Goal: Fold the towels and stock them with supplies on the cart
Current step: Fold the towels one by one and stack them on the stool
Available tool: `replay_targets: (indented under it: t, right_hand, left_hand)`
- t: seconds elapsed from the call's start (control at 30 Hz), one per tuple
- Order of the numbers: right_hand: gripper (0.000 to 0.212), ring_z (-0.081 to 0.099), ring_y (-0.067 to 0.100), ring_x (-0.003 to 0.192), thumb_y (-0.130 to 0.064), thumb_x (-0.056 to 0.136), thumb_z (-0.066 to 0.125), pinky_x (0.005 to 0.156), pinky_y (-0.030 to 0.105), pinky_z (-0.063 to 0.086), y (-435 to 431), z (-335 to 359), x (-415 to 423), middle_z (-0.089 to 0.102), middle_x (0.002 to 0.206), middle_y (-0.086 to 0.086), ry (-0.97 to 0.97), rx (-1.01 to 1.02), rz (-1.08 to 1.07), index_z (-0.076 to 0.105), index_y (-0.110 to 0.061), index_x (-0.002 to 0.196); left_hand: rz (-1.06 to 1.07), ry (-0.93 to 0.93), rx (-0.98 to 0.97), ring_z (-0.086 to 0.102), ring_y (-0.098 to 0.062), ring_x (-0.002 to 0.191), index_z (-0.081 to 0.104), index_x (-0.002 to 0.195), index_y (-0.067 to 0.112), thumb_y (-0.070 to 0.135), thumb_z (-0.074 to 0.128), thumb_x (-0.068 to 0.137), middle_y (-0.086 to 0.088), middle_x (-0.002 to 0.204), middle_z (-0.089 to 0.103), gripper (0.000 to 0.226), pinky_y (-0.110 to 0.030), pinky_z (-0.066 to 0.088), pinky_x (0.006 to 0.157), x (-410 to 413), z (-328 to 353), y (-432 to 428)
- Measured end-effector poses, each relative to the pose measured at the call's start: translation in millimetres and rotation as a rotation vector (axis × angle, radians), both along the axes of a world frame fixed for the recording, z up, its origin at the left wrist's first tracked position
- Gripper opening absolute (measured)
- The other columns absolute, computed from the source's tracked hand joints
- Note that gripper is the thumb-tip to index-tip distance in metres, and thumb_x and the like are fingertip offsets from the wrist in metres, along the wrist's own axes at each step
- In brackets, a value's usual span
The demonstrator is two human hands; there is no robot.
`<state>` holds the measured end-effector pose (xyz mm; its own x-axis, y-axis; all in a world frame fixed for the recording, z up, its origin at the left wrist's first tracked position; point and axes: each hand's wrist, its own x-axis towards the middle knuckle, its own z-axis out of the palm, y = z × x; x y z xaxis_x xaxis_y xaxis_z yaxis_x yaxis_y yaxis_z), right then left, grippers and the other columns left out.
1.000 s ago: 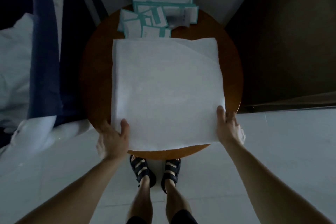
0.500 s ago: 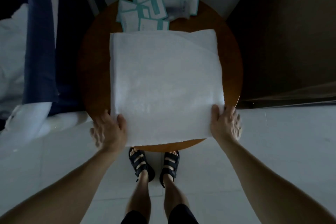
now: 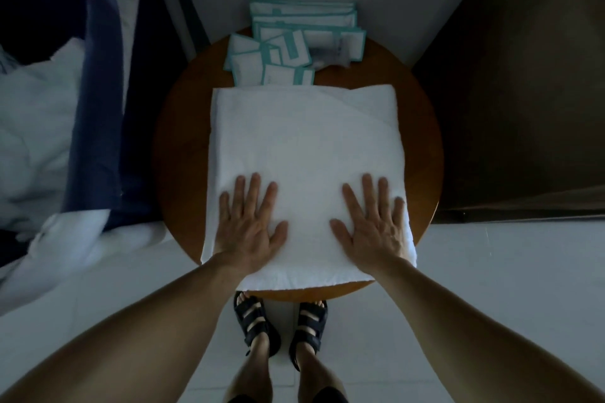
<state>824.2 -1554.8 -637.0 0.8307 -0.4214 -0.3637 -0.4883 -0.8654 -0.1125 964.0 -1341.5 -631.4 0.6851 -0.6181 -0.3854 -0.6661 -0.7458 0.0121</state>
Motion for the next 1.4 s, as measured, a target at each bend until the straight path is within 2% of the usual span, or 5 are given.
replay_targets:
  t: [0.47,0.67,1.23,1.33,1.4]
  right_hand:
    - [0.079,-0.028,0.019,0.149,-0.072,0.091,0.0,0.122,0.05,-0.007,74,209,188,-0.014,0.167,0.0,-0.375,0.091,0.234,-0.002,-0.032,0.159]
    - [0.074,-0.01,0.024,0.154,-0.06,0.098,0.035,0.122,0.053,0.012,175,256,294,0.005,0.168,0.003,-0.49,0.177,0.458,0.014,-0.024,0.159]
    - [0.143,-0.042,0.034,0.14,-0.066,0.059,0.084,0.109,0.076,-0.001,363,18,547,-0.044,0.154,-0.002,0.38,0.13,0.657,-0.023,-0.045,0.151]
    - [0.141,-0.035,0.04,0.143,-0.057,0.059,0.087,0.104,0.08,0.006,381,-18,537,-0.036,0.158,0.001,0.433,0.122,0.641,-0.016,-0.043,0.153]
    - [0.109,-0.009,0.044,0.148,-0.041,0.075,0.081,0.106,0.076,0.015,394,-29,528,-0.006,0.161,0.009,0.344,0.045,0.593,0.006,-0.035,0.155]
  left_hand:
    - [0.264,-0.247,-0.283,0.007,-0.024,0.153,0.022,0.156,0.02,0.052,0.029,0.098,-0.004,0.165,0.017,0.068,-0.046,0.008,0.123,142,236,69]
    - [0.531,-0.237,-0.215,0.003,-0.023,0.153,0.014,0.157,0.019,0.051,0.033,0.099,-0.003,0.166,0.01,0.069,-0.045,0.009,0.122,221,238,218]
    - [0.524,0.093,-0.204,0.016,-0.026,0.15,0.018,0.157,0.013,0.044,0.041,0.101,-0.009,0.163,0.021,0.068,-0.044,0.02,0.121,455,65,401]
    - [0.51,0.142,-0.211,0.016,-0.024,0.15,0.016,0.157,0.014,0.044,0.041,0.101,-0.008,0.163,0.02,0.068,-0.045,0.021,0.12,462,41,404]
    - [0.495,0.174,-0.202,0.015,-0.023,0.15,0.015,0.157,0.015,0.045,0.041,0.101,-0.007,0.163,0.019,0.069,-0.045,0.022,0.12,461,33,404]
